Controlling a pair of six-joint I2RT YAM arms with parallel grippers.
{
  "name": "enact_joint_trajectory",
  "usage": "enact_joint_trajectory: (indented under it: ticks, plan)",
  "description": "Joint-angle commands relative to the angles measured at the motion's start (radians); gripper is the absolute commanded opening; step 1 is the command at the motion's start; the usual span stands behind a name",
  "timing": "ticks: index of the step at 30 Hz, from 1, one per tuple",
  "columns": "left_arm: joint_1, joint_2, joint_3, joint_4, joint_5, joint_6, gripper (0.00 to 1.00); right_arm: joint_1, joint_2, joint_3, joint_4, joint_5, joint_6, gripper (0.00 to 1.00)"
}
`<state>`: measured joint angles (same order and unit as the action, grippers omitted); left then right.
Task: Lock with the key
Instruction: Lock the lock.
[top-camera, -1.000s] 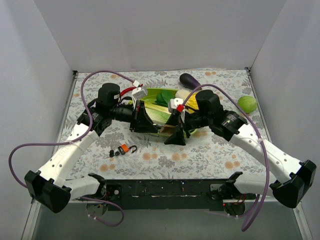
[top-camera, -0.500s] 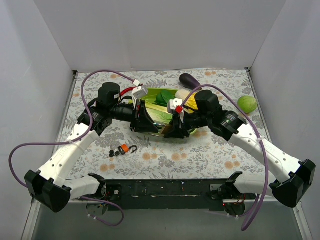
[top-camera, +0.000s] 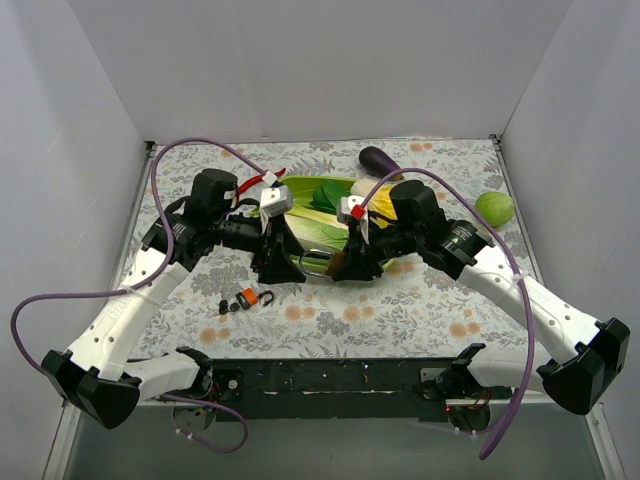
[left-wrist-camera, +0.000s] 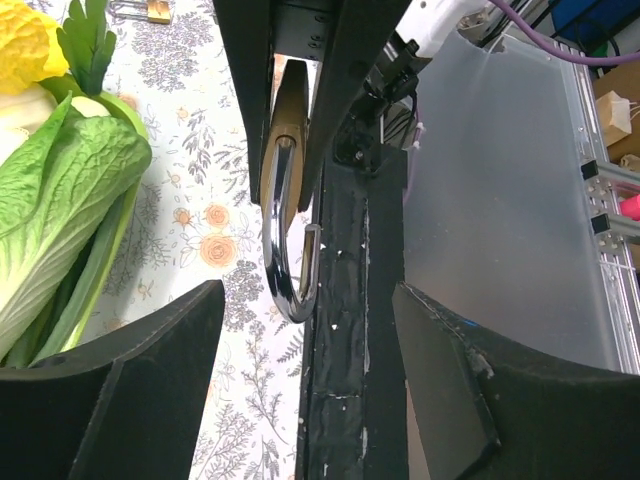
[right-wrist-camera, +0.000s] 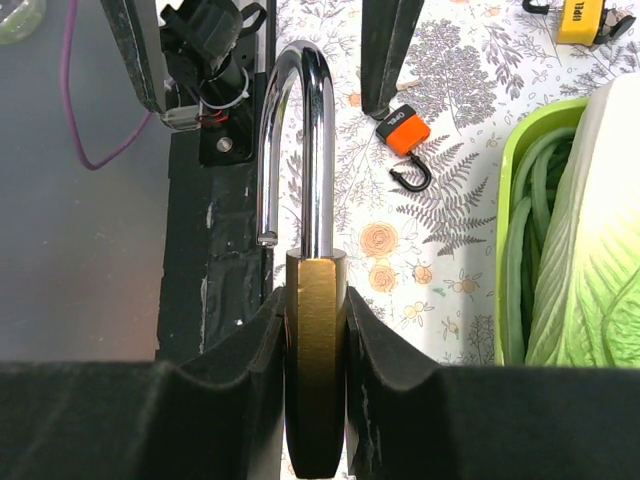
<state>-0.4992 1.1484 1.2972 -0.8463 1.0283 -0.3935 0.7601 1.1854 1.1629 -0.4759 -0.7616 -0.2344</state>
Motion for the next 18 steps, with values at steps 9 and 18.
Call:
enact_joint_trajectory:
  ticks: [9,18]
  plan:
    - [-0.006,0.004,-0.015,0.016,0.035,0.004,0.23,-0.001,-0.036,0.064,0.112,-0.136,0.049,0.01]
    - [-0.018,0.014,-0.004,0.027,0.026,0.004,0.00,-0.001,-0.023,0.070,0.103,-0.182,0.053,0.01]
